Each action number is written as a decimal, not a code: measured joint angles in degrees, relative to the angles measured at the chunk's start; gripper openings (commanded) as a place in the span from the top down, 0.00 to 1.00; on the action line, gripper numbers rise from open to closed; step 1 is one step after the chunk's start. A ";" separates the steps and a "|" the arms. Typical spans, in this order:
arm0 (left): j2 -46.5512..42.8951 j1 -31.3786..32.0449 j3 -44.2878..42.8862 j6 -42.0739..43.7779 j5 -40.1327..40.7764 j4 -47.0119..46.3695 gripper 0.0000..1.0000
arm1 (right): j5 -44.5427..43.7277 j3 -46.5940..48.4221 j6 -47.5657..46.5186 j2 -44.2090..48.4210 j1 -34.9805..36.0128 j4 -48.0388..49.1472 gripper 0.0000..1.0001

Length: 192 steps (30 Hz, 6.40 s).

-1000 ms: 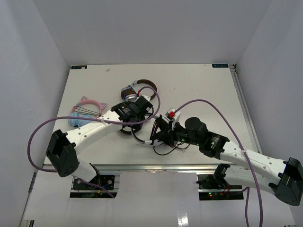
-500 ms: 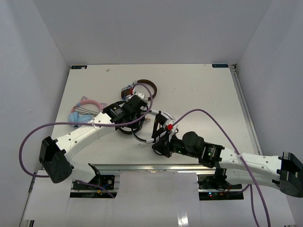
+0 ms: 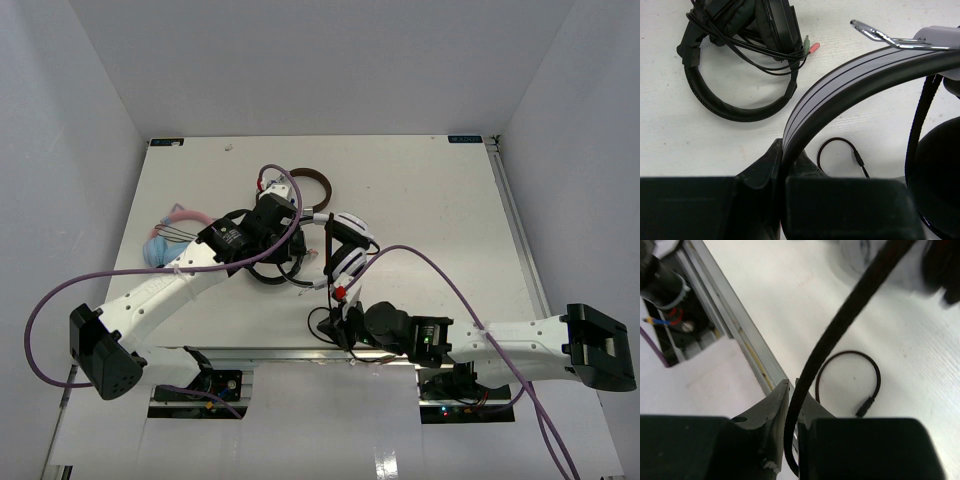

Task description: Wrap the headphones

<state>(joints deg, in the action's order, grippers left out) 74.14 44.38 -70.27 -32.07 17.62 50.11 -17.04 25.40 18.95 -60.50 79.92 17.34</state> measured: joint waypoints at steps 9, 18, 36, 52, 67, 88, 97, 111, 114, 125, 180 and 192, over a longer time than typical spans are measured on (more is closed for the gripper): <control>-2.80 -0.02 -0.94 -1.53 -0.96 0.60 1.00 | -8.59 -3.81 -0.64 -6.53 1.97 4.53 0.83; -5.39 -0.04 -3.37 -1.96 -1.68 2.41 1.00 | -10.57 -11.33 -1.35 -7.40 1.97 13.94 0.81; -10.62 -0.04 -4.53 -3.47 -4.24 3.06 1.00 | -8.21 -13.30 -6.12 -17.73 1.99 36.74 0.81; -15.92 -0.07 -7.54 -5.71 -12.54 3.41 1.00 | -15.37 -13.91 -15.77 -20.99 2.01 57.71 0.90; -16.29 -0.41 -10.62 -5.53 -14.44 7.92 1.00 | -19.52 -11.79 -18.99 -25.89 -1.55 60.79 0.92; -22.78 -0.83 8.10 11.48 -40.92 -3.91 1.00 | -24.92 -12.17 -23.41 18.99 -5.78 31.14 0.92; -17.27 -0.81 9.49 17.78 -39.64 -3.70 1.00 | -25.08 -11.58 -25.24 22.03 -7.62 19.53 0.85; -8.45 -0.27 7.90 23.12 -34.15 0.82 1.00 | -18.37 -9.88 -27.48 16.82 -14.48 22.36 0.92; -7.43 0.77 5.52 23.95 -27.80 2.06 1.00 | -16.49 -6.09 -24.39 18.48 -15.01 14.10 0.92; -6.63 9.38 2.83 29.37 -0.88 1.77 1.00 | -9.89 4.68 -13.69 18.39 -15.47 -12.74 0.92; -15.61 18.17 17.30 39.95 25.89 -19.95 1.00 | 17.62 24.53 -10.27 9.25 -18.67 -26.99 0.89; -12.10 18.14 11.54 33.44 26.31 -13.37 1.00 | 24.05 19.19 -8.31 12.16 -18.62 -21.53 0.85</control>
<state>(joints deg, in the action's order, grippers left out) 62.03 62.52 -58.73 1.37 43.93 36.74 7.01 44.59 10.65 -48.34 61.30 -4.19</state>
